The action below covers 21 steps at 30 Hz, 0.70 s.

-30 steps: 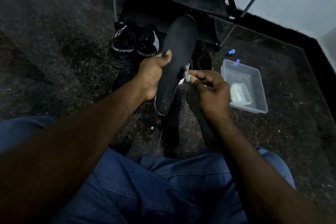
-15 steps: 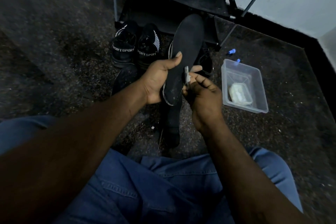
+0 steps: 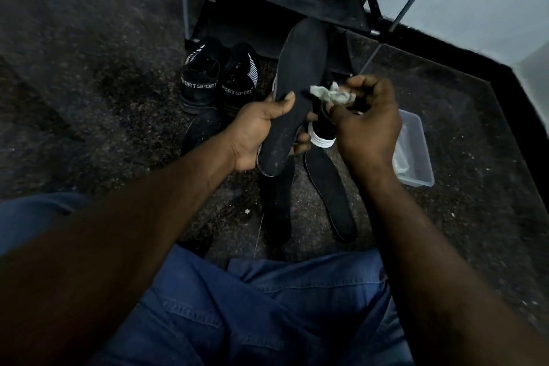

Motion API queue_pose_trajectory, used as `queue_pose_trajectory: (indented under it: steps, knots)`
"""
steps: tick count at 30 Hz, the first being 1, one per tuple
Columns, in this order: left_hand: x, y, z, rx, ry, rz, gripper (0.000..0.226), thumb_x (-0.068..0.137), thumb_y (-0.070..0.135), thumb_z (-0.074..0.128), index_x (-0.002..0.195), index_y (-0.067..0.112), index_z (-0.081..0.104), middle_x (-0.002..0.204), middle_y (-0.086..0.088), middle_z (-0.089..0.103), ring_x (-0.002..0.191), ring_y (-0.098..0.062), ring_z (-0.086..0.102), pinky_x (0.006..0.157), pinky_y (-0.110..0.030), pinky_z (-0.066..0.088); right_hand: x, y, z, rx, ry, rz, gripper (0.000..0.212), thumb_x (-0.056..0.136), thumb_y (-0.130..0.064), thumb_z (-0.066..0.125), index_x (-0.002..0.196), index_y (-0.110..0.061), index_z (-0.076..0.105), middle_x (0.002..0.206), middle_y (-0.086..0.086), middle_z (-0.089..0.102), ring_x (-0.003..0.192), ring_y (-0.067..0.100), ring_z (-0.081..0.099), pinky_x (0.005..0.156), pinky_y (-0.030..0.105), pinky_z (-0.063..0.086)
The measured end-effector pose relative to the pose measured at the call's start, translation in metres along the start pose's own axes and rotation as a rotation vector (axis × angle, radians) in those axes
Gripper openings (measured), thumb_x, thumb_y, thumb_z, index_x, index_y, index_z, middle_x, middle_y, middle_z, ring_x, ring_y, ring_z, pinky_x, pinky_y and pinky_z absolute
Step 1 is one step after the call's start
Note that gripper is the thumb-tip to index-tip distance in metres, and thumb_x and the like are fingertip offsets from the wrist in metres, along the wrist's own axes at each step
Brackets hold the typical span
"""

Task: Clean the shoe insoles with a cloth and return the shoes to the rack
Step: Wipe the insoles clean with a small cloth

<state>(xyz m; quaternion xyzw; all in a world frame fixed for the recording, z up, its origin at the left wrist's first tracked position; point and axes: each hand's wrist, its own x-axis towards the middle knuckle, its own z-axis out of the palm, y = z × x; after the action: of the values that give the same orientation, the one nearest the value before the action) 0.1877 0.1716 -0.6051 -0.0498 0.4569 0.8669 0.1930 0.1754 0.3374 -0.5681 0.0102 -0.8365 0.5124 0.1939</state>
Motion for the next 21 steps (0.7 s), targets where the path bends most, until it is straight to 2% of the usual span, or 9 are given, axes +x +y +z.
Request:
queue_pose_trajectory:
  steps: [2,5,9,11,14,16,21]
  knots:
    - [-0.001,0.000,0.001,0.022,-0.033,0.008,0.030,0.108,0.032,0.048,0.133,0.019,0.058,0.109,-0.007,0.074,0.077,-0.025,0.065,0.075,-0.043,0.061,0.010,-0.001,-0.001,-0.124,-0.006,-0.114,0.029,0.081,-0.004,0.074,0.100,-0.024,0.066,0.090,-0.015,0.071,0.082,0.000,0.068,0.078,0.032,0.060]
    - [-0.003,0.002,0.002,0.010,-0.058,-0.020,0.028,0.107,0.032,0.050,0.130,0.021,0.060,0.108,-0.006,0.072,0.082,-0.026,0.068,0.079,-0.050,0.063,0.019,0.002,0.003,-0.238,-0.037,-0.192,0.027,0.080,-0.005,0.069,0.099,-0.023,0.074,0.096,-0.009,0.075,0.087,0.008,0.071,0.080,0.039,0.061]
    - [-0.002,0.001,0.001,-0.020,-0.090,-0.060,0.037,0.104,0.028,0.053,0.140,0.020,0.057,0.126,-0.008,0.069,0.108,-0.037,0.069,0.089,-0.061,0.057,0.018,-0.001,0.009,-0.332,-0.097,-0.290,0.039,0.080,-0.009,0.065,0.116,-0.021,0.077,0.112,-0.002,0.076,0.100,0.016,0.072,0.090,0.042,0.059]
    - [-0.002,0.002,0.001,-0.018,-0.080,-0.064,0.035,0.104,0.025,0.053,0.138,0.017,0.057,0.119,-0.010,0.071,0.102,-0.037,0.070,0.088,-0.062,0.058,0.017,-0.004,0.009,-0.307,-0.080,-0.281,0.042,0.082,-0.007,0.065,0.120,-0.021,0.072,0.110,-0.005,0.076,0.098,0.011,0.071,0.089,0.038,0.059]
    - [-0.006,0.006,0.002,0.026,-0.027,-0.058,0.023,0.105,0.024,0.052,0.122,0.012,0.062,0.096,-0.011,0.071,0.081,-0.030,0.069,0.073,-0.047,0.064,0.021,-0.009,0.008,-0.299,-0.035,-0.283,0.026,0.084,-0.012,0.067,0.108,-0.021,0.071,0.097,-0.010,0.075,0.088,0.006,0.070,0.082,0.036,0.059]
    - [-0.008,0.007,0.004,0.075,-0.003,-0.057,0.024,0.106,0.030,0.052,0.109,0.011,0.066,0.084,-0.008,0.071,0.074,-0.025,0.067,0.059,-0.036,0.061,0.026,-0.011,0.008,-0.335,-0.027,-0.323,0.018,0.086,-0.016,0.069,0.101,-0.021,0.076,0.096,-0.006,0.075,0.087,0.008,0.069,0.082,0.033,0.057]
    - [-0.008,0.004,0.005,0.079,-0.057,-0.059,0.039,0.106,0.045,0.046,0.115,0.012,0.064,0.090,-0.009,0.067,0.070,-0.023,0.064,0.052,-0.030,0.054,0.027,-0.006,0.014,-0.373,-0.070,-0.369,0.017,0.088,-0.016,0.073,0.101,-0.020,0.082,0.100,-0.002,0.077,0.093,0.012,0.071,0.088,0.034,0.058]
